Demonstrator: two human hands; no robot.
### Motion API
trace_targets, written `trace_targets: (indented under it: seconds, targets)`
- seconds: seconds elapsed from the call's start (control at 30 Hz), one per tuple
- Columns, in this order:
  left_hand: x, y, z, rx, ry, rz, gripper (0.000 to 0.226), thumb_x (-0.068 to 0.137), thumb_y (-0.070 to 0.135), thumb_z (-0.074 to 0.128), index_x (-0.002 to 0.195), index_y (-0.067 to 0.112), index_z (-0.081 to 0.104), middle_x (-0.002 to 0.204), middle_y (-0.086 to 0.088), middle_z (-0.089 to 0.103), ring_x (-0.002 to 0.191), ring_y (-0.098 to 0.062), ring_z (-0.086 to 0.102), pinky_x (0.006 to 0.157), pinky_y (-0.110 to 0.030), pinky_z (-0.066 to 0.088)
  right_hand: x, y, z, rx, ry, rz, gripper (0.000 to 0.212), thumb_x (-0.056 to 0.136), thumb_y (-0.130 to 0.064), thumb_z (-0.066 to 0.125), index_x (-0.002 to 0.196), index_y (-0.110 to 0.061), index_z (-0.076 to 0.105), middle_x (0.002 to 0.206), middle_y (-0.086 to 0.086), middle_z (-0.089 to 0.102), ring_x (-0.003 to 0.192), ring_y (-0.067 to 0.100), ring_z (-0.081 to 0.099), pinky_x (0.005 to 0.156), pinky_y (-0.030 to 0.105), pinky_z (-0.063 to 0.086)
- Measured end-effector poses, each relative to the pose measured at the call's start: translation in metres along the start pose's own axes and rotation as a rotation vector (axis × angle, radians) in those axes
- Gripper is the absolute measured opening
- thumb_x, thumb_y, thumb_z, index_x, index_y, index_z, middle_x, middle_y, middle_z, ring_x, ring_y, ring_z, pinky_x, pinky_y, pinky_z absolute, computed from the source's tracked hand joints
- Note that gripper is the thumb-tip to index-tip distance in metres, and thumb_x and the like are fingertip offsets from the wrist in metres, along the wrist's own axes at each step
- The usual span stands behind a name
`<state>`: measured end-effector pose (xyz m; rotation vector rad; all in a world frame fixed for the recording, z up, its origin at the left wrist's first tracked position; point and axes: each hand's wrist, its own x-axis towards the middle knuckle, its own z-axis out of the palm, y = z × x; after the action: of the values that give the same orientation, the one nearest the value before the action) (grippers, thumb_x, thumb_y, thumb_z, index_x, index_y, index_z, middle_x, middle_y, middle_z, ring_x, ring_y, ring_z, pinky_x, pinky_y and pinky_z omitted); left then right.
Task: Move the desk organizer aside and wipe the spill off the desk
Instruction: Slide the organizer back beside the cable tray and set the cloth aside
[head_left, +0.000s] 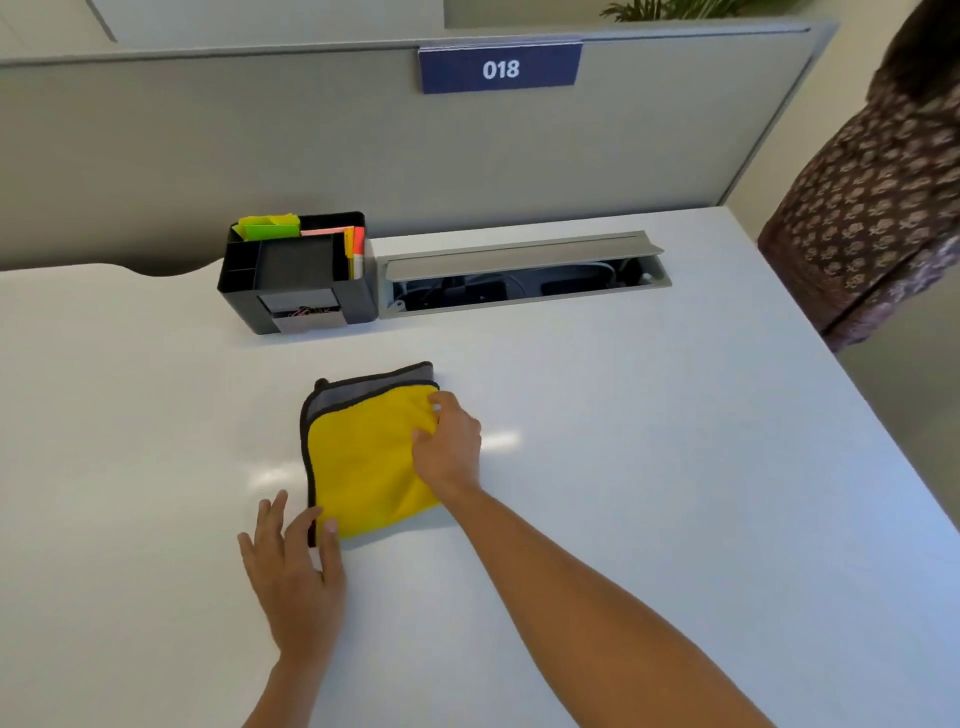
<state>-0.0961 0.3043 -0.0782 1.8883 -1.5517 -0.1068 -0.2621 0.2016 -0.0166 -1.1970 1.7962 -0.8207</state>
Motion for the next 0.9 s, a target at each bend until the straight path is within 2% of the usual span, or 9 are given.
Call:
trace_targets:
  seconds: [0.1,0.27,0.33,0.43,0.57,0.67,0.73,0.8,0.9]
  targets:
    - [-0.008,0.04,0.019,-0.035,-0.052,0.054,0.042,0.095,0.038,0.043,0.11,0.004,0.064,0.141,-0.022,0.05,0.139,-0.039,0.036,0.115,-0.059,0.02,0.008,0.002,-0.061,0.068,0.032,-0.037,0.041,0.088,-0.006,0.064,0.128,-0.015,0.058,0.124,0.012,0.065,0.112,0.028,0.06,0.099,0.038,0.048]
    - [-0.014,0.108,0.06,-0.025,-0.192,0.165,0.043,0.095,0.042,0.045,0.119,0.009,0.06,0.15,-0.016,0.042,0.145,-0.032,0.028,0.12,-0.053,0.011,0.038,0.027,-0.187,0.065,0.149,-0.099,0.032,0.084,-0.009,0.072,0.113,-0.022,0.07,0.102,0.001,0.069,0.091,0.014,0.063,0.088,0.028,0.051]
    - [-0.019,0.122,0.074,0.018,-0.235,0.215,0.044,0.095,0.043,0.045,0.123,0.011,0.058,0.152,-0.014,0.039,0.147,-0.03,0.025,0.12,-0.054,0.009,0.053,0.041,-0.238,0.049,0.226,-0.123,0.029,0.084,-0.011,0.072,0.109,-0.024,0.072,0.099,-0.006,0.068,0.093,0.01,0.063,0.088,0.026,0.051]
    - [-0.028,0.124,0.084,0.079,-0.282,0.215,0.051,0.095,0.047,0.04,0.127,0.012,0.056,0.153,-0.012,0.038,0.147,-0.027,0.024,0.12,-0.056,0.011,0.082,0.064,-0.308,-0.02,0.311,-0.157,0.029,0.083,-0.014,0.072,0.109,-0.025,0.073,0.101,-0.007,0.069,0.096,0.01,0.063,0.092,0.028,0.051]
    - [-0.029,0.123,0.087,0.128,-0.299,0.199,0.053,0.095,0.049,0.038,0.128,0.011,0.056,0.151,-0.012,0.041,0.147,-0.026,0.026,0.119,-0.057,0.012,0.121,0.106,-0.383,-0.162,0.438,-0.124,0.031,0.088,-0.013,0.066,0.118,-0.02,0.07,0.115,0.004,0.069,0.106,0.021,0.063,0.095,0.039,0.051]
    - [-0.028,0.125,0.087,0.142,-0.296,0.193,0.053,0.095,0.049,0.038,0.126,0.01,0.057,0.15,-0.012,0.042,0.147,-0.026,0.026,0.12,-0.055,0.011,0.143,0.151,-0.406,-0.488,0.422,0.083,0.045,0.091,-0.015,0.063,0.135,-0.014,0.056,0.134,0.022,0.056,0.125,0.041,0.049,0.103,0.049,0.043]
    - [-0.029,0.124,0.088,0.151,-0.291,0.192,0.052,0.095,0.048,0.039,0.125,0.01,0.058,0.151,-0.013,0.042,0.146,-0.026,0.027,0.12,-0.054,0.01,0.144,0.171,-0.4,-0.642,0.388,0.13,0.054,0.093,-0.026,0.063,0.143,-0.012,0.046,0.147,0.025,0.042,0.14,0.043,0.03,0.112,0.056,0.03]
    - [-0.028,0.123,0.09,0.154,-0.293,0.189,0.052,0.095,0.048,0.04,0.125,0.01,0.058,0.151,-0.013,0.041,0.147,-0.025,0.026,0.121,-0.052,0.009,0.145,0.182,-0.385,-0.657,0.329,-0.003,0.06,0.095,-0.035,0.06,0.146,-0.01,0.042,0.156,0.025,0.03,0.147,0.041,0.019,0.117,0.056,0.02]
    - [-0.029,0.122,0.091,0.167,-0.296,0.192,0.05,0.095,0.048,0.04,0.126,0.012,0.057,0.152,-0.011,0.04,0.147,-0.023,0.025,0.121,-0.051,0.009,0.155,0.185,-0.362,-0.709,0.22,-0.179,0.066,0.095,-0.05,0.054,0.148,-0.014,0.038,0.159,0.02,0.026,0.149,0.037,0.018,0.118,0.055,0.019]
